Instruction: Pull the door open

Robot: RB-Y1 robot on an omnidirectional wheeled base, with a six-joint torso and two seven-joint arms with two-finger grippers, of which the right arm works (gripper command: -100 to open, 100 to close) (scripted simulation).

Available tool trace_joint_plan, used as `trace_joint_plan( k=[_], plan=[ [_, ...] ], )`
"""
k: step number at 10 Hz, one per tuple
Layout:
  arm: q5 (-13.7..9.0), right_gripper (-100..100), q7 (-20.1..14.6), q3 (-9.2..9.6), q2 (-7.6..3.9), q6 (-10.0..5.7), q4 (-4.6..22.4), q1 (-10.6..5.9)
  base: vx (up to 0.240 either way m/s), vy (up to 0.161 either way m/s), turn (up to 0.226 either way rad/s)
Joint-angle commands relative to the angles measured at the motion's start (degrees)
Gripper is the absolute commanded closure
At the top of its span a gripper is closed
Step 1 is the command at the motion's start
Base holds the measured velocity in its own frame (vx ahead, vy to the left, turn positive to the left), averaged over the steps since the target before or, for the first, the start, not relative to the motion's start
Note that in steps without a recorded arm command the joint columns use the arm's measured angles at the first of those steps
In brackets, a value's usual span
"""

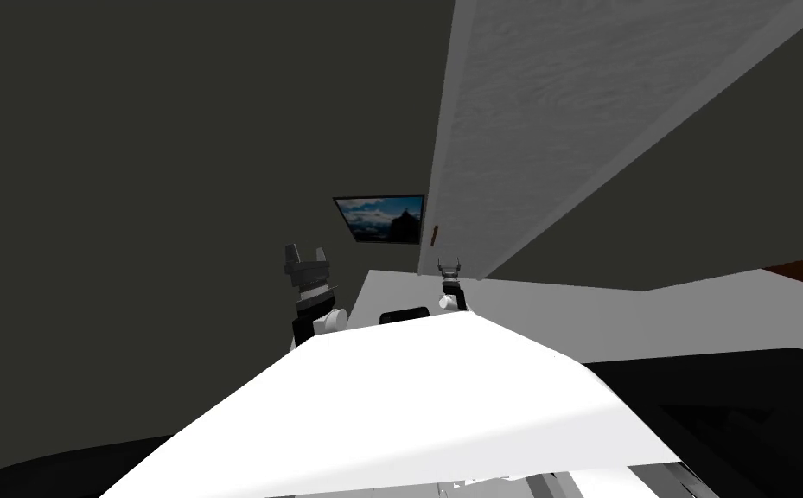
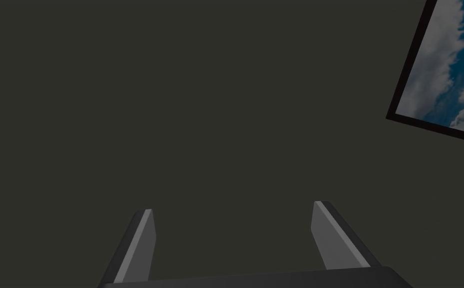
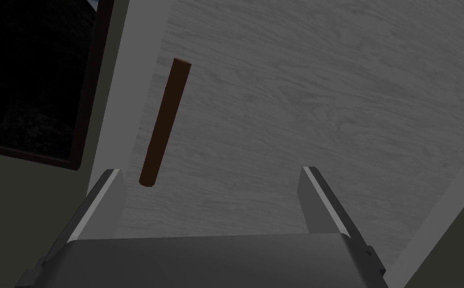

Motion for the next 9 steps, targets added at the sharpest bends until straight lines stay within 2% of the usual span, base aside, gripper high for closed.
trace_joint_plan(
  k=[1, 9],
  plan=[
    [-1.2, -100, -1.9, 0.12, -0.25, -0.33, 1.9, -0.63, 0.086, -0.047, 0.11],
    [-6.3, -100, -10.1, 0.99, -0.86, -2.54, 11.5, -3.77, 0.086, -0.049, 0.118]
  ],
)
